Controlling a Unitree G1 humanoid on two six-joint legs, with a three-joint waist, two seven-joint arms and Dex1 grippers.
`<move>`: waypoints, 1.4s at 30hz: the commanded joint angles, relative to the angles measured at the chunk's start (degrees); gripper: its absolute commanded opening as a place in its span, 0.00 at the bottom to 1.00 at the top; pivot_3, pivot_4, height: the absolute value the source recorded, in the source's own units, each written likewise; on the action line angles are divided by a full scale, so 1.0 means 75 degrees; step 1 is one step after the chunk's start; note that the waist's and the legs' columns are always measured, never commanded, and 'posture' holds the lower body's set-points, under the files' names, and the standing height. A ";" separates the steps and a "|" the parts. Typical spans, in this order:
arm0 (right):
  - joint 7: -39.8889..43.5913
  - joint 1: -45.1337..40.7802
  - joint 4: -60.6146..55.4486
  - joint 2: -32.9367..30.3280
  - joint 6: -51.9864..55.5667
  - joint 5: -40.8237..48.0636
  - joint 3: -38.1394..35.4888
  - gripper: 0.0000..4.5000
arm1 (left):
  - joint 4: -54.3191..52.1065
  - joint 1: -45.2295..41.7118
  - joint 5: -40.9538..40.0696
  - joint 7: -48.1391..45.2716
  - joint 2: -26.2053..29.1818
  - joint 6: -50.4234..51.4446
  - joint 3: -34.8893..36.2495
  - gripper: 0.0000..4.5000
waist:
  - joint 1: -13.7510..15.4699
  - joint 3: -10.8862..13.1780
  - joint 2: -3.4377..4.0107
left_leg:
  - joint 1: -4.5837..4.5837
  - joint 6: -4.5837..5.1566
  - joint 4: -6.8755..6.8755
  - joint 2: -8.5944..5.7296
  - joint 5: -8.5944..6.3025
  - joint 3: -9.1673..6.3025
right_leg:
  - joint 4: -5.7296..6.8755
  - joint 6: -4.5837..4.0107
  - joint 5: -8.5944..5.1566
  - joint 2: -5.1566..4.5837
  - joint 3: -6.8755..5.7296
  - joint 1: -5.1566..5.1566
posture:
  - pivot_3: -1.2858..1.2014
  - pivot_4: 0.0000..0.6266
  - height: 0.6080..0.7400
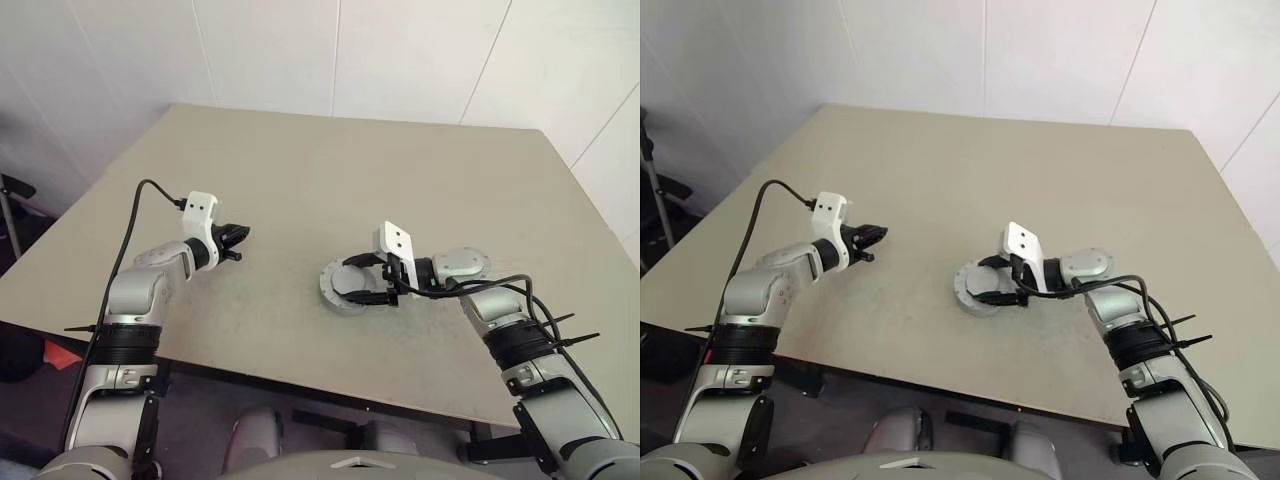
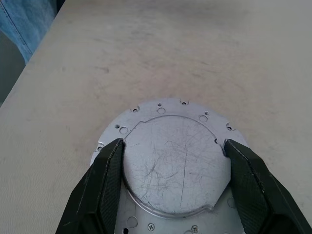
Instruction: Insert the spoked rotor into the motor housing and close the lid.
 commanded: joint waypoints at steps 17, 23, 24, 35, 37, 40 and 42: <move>-0.0270 -0.0093 -0.0036 -0.0137 0.0592 -0.0449 0.0326 0.70 | -0.0651 -0.0353 -0.0719 0.0285 -0.1252 0.0516 0.0051 0.26 | 0.0000 -0.0003 -0.0005 | 0.0031 -0.0002 0.0001 0.0000 0.0001 -0.0001 | -0.0001 0.0000 0.0000 -0.0001 0.0000 0.0030 | 0.52 0.00 1.00; -0.0311 -0.0160 -0.0427 -0.0148 0.1010 -0.0431 0.0363 0.70 | 0.0024 -0.1271 -0.2156 0.0806 -0.2698 0.1685 0.0903 0.26 | 0.0008 -0.0002 -0.0009 | 0.0031 -0.0004 0.0004 -0.0001 0.0004 -0.0002 | -0.0001 0.0001 0.0000 -0.0001 0.0000 0.0033 | 0.52 0.00 1.00; -0.0323 -0.0169 -0.0486 -0.0146 0.1066 -0.0434 0.0370 0.70 | 0.0165 -0.1388 -0.2323 0.0843 -0.2855 0.1848 0.1009 0.26 | 0.0003 -0.0002 -0.0009 | 0.0031 -0.0003 0.0004 -0.0001 0.0005 -0.0002 | -0.0001 0.0001 0.0000 -0.0001 0.0001 0.0033 | 0.52 0.00 1.00; -0.0611 -0.0180 -0.0687 -0.0137 0.1203 -0.0514 0.0372 0.70 | 0.1675 -0.2192 -0.3044 0.0683 -0.3106 0.3269 0.1198 0.00 | -0.0054 -0.0002 -0.0008 | 0.0008 0.0037 0.0003 -0.0001 0.0010 -0.0002 | -0.0022 0.0002 0.0001 0.0000 0.0000 0.0013 | 0.52 0.00 1.00; -0.0644 -0.0123 -0.0604 -0.0142 0.1091 -0.0541 0.0360 0.70 | 0.1628 -0.2162 -0.3167 0.0535 -0.3005 0.3499 0.1166 0.00 | -0.0052 -0.0002 -0.0008 | 0.0011 0.0033 0.0003 0.0000 0.0009 -0.0002 | -0.0022 0.0002 0.0001 0.0000 0.0000 0.0016 | 0.52 0.00 1.00; -0.0691 -0.0061 -0.0494 -0.0137 0.0936 -0.0575 0.0362 0.70 | 0.1283 -0.2031 -0.3401 0.0238 -0.2869 0.3935 0.0988 0.00 | -0.0049 -0.0002 -0.0008 | 0.0017 0.0020 0.0003 0.0001 0.0004 -0.0002 | -0.0023 0.0002 0.0001 0.0000 0.0000 0.0021 | 0.52 0.00 1.00; -0.0737 -0.0059 -0.0351 -0.0115 0.0796 -0.0607 0.0362 0.70 | 0.1136 -0.2002 -0.3591 0.0186 -0.2798 0.4304 0.1026 0.00 | -0.0047 -0.0002 -0.0008 | 0.0022 0.0010 0.0003 0.0001 -0.0001 -0.0002 | -0.0025 0.0003 0.0001 0.0000 0.0000 0.0027 | 0.52 0.00 1.00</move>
